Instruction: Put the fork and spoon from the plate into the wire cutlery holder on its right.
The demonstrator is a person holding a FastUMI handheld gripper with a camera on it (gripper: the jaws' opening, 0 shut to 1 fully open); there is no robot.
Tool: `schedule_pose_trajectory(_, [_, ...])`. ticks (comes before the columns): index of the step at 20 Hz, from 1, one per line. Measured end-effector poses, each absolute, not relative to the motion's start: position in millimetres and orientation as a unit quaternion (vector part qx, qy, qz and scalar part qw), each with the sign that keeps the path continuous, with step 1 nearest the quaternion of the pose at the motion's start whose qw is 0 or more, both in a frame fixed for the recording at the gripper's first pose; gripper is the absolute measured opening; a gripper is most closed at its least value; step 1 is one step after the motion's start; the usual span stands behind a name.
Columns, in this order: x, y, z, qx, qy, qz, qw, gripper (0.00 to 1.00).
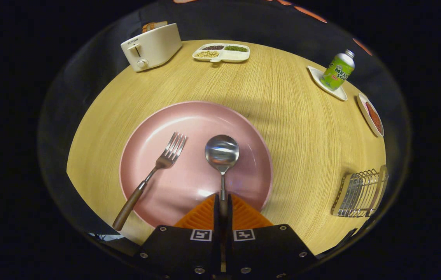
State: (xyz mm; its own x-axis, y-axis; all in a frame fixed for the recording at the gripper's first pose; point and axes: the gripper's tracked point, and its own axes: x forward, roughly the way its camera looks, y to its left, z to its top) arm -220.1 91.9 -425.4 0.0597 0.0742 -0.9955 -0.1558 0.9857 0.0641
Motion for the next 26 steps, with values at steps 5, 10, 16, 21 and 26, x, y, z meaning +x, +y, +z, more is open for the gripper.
schedule_pose_trajectory(5, [-205.0, 85.9, -400.1, 0.009, 0.647, 0.077, 0.758, 0.05])
schedule_pose_trajectory(10, [-182.4, 62.9, -361.9, 0.052, 0.604, 0.051, 0.793, 0.05])
schedule_pose_trajectory(16, [-157.0, -0.5, -305.0, 0.068, 0.55, -0.01, 0.832, 0.05])
schedule_pose_trajectory(21, [-158.1, -60.4, -277.3, 0.048, 0.54, -0.056, 0.839, 0.05])
schedule_pose_trajectory(26, [-171.8, -107.4, -273.2, 0.021, 0.569, -0.079, 0.818, 0.05])
